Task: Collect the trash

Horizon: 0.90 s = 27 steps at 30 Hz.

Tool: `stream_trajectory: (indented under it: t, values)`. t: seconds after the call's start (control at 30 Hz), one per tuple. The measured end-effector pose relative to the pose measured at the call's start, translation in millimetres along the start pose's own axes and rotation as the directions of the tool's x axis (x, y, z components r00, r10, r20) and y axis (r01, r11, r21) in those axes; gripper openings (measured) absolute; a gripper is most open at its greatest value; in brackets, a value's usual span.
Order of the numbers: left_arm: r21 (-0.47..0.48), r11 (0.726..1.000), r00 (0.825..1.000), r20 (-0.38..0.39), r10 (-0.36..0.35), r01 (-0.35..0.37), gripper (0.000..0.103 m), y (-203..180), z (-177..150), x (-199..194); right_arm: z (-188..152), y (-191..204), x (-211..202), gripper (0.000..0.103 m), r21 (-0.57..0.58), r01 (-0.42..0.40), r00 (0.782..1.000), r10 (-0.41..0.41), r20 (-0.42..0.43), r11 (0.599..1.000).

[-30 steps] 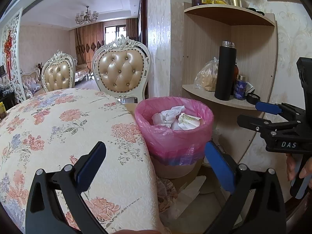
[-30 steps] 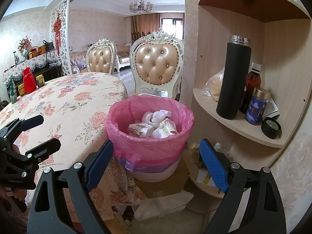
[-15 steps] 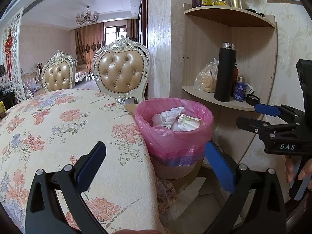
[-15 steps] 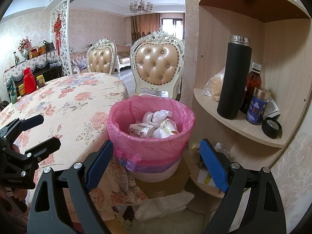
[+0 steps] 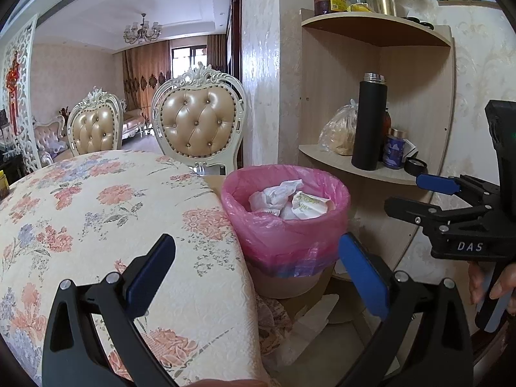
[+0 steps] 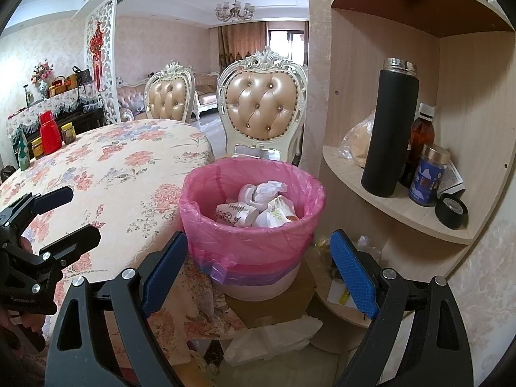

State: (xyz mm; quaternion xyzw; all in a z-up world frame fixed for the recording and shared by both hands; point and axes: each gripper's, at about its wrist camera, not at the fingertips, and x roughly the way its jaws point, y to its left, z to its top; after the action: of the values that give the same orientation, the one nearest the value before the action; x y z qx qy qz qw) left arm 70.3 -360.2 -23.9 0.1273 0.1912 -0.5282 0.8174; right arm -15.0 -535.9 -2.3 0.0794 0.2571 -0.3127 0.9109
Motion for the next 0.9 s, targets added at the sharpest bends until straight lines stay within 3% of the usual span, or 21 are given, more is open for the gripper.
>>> stream_trajectory:
  t: [0.9]
  values:
    - [0.004,1.000,1.000,0.004,-0.013,0.013,0.098,-1.2,-1.4,-2.7,-1.1,2.5,3.6,0.085,-0.008,-0.008,1.000,0.008,-0.006,1.000]
